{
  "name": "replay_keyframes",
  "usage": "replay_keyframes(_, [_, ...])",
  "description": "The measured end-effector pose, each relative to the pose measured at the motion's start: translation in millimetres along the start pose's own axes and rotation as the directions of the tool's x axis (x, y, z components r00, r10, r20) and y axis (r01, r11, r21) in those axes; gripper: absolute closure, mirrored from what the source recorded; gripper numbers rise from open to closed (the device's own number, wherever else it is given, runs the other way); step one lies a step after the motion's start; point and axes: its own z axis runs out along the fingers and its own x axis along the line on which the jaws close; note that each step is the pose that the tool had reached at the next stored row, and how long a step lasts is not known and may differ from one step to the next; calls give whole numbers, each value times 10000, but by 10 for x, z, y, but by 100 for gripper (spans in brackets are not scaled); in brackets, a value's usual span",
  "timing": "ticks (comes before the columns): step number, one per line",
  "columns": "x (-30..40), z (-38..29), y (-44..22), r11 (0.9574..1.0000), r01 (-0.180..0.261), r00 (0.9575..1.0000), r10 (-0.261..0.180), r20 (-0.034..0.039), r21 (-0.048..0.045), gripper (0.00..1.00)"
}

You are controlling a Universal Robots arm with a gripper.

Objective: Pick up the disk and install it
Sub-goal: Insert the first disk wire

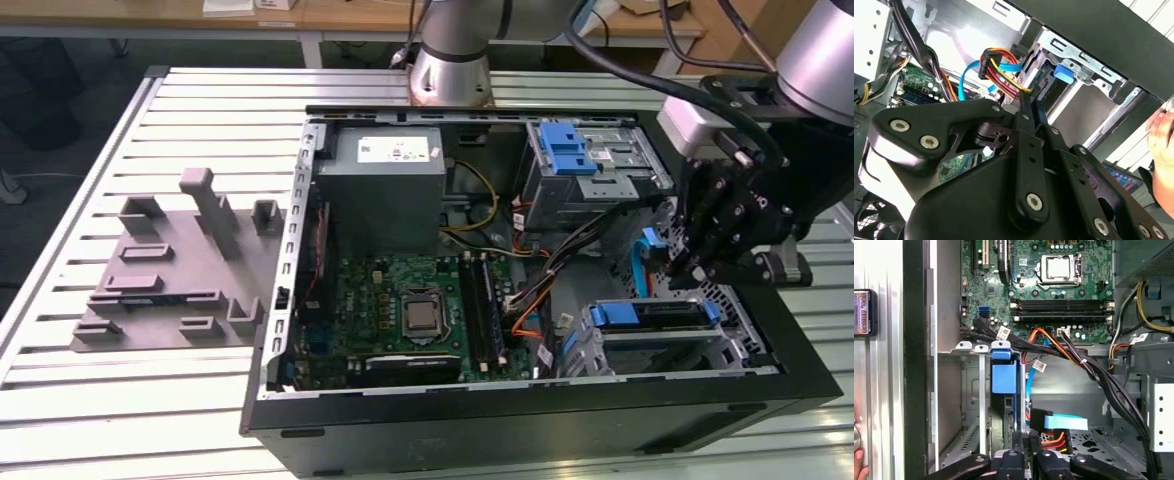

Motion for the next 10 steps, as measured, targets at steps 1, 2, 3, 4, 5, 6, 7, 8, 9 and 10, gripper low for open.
replay_keyframes(1, [8, 4, 0, 10000, 0, 10000, 0, 0, 0, 84])
replay_keyframes(2, [12, 12, -1, 10000, 1, 10000, -1, 2, 0, 84])
replay_keyframes(3, [12, 19, -1, 10000, 0, 10000, 0, 3, 0, 84])
replay_keyframes(4, [12, 23, -1, 10000, 1, 10000, -1, 1, 0, 84])
replay_keyframes(5, [12, 26, 0, 10000, 1, 10000, -1, -1, 0, 84])
replay_keyframes(6, [12, 30, -1, 10000, 1, 10000, -1, -1, 0, 84])
replay_keyframes(7, [14, 33, 0, 10000, 1, 10000, -1, -1, 0, 84])
replay_keyframes(8, [19, 34, 0, 10000, 1, 10000, -1, -1, 0, 84])
replay_keyframes(9, [26, 35, -1, 10000, 1, 10000, -1, -1, 0, 84])
replay_keyframes(10, [35, 36, -1, 10000, 1, 10000, -1, 0, 0, 84])
